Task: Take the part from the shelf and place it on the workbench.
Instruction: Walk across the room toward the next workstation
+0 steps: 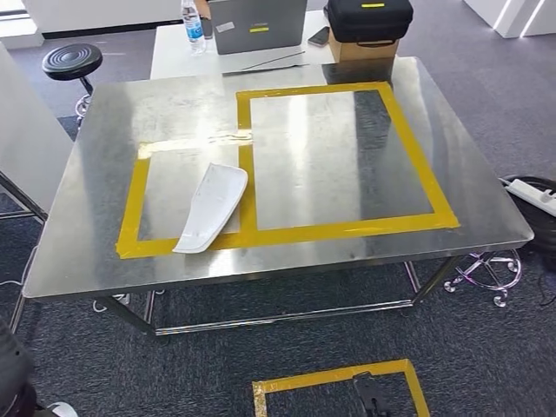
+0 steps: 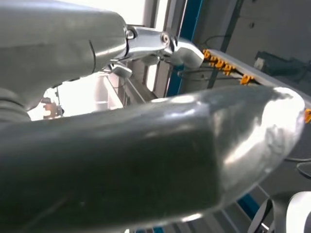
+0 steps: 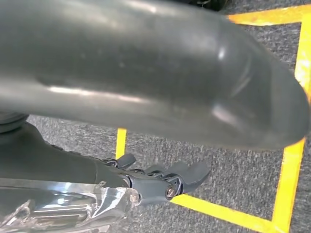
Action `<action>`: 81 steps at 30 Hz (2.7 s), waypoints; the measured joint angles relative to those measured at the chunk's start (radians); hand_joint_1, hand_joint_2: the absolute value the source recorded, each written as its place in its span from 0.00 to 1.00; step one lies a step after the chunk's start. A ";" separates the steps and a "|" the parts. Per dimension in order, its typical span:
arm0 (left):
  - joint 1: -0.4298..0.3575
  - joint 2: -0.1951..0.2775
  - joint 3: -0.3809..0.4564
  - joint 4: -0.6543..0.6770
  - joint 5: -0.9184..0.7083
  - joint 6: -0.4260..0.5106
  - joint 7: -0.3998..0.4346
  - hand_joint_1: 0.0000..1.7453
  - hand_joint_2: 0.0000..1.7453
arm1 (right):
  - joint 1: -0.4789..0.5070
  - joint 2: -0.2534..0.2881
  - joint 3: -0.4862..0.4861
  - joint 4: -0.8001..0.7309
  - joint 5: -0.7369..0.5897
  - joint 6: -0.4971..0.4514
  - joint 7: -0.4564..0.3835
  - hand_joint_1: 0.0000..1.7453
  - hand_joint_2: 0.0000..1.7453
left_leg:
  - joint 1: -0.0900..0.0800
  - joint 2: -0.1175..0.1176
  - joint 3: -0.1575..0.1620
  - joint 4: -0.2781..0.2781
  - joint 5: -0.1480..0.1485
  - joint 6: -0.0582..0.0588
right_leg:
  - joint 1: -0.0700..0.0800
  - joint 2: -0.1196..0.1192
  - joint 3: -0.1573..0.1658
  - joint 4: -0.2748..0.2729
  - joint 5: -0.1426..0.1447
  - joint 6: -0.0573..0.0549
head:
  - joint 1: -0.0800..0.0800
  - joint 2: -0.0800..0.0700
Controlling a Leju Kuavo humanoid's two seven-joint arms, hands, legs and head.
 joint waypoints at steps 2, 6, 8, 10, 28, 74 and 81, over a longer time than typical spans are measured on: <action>0.000 0.001 -0.004 0.005 0.000 0.001 0.000 0.00 0.00 | 0.000 0.000 -0.003 0.000 0.000 0.000 0.000 0.00 0.00 | 0.003 0.000 -0.067 0.143 -0.067 -0.007 | 0.000 -0.003 -0.005 0.001 0.003 -0.004 | -0.004 0.000; 0.000 0.002 -0.008 0.014 0.001 0.001 0.000 0.00 0.00 | 0.001 0.000 -0.007 0.000 0.000 0.000 0.000 0.00 0.00 | 0.003 0.000 -0.084 0.182 -0.054 -0.004 | 0.000 -0.004 -0.011 0.001 0.010 -0.003 | -0.004 0.000; 0.000 0.002 -0.009 0.015 0.001 0.001 0.000 0.00 0.00 | 0.001 0.000 -0.008 0.000 0.000 0.000 0.000 0.00 0.00 | 0.003 0.000 -0.078 0.171 -0.046 -0.003 | 0.000 -0.004 -0.012 0.001 0.010 -0.003 | -0.004 0.000; 0.000 0.002 -0.009 0.015 0.001 0.001 0.000 0.00 0.00 | 0.001 0.000 -0.008 0.000 0.000 0.000 0.000 0.00 0.00 | 0.003 0.000 -0.075 0.166 -0.043 -0.003 | 0.000 -0.004 -0.012 0.001 0.011 -0.003 | -0.004 0.000; -0.002 0.003 -0.031 0.026 0.007 0.029 0.000 0.00 1.00 | -0.006 0.000 -0.011 -0.002 0.022 0.000 -0.004 0.00 0.00 | -0.002 0.004 -0.020 -0.098 0.133 0.029 | 0.001 0.001 0.082 0.006 -0.072 0.047 | 0.009 0.000; -0.003 0.005 -0.032 0.026 0.012 0.019 0.000 0.00 1.00 | -0.012 0.010 -0.032 -0.005 0.035 0.000 -0.015 0.00 0.00 | -0.021 0.005 0.084 -0.087 0.035 0.057 | 0.011 0.002 -0.008 -0.011 0.017 0.001 | -0.005 0.000; -0.004 0.004 -0.033 0.026 0.012 0.020 0.000 0.00 1.00 | -0.010 0.011 -0.035 -0.005 0.037 0.000 -0.014 0.00 0.00 | -0.016 0.010 0.075 -0.139 0.073 0.068 | 0.009 -0.002 -0.071 0.117 -0.074 0.037 | 0.000 0.000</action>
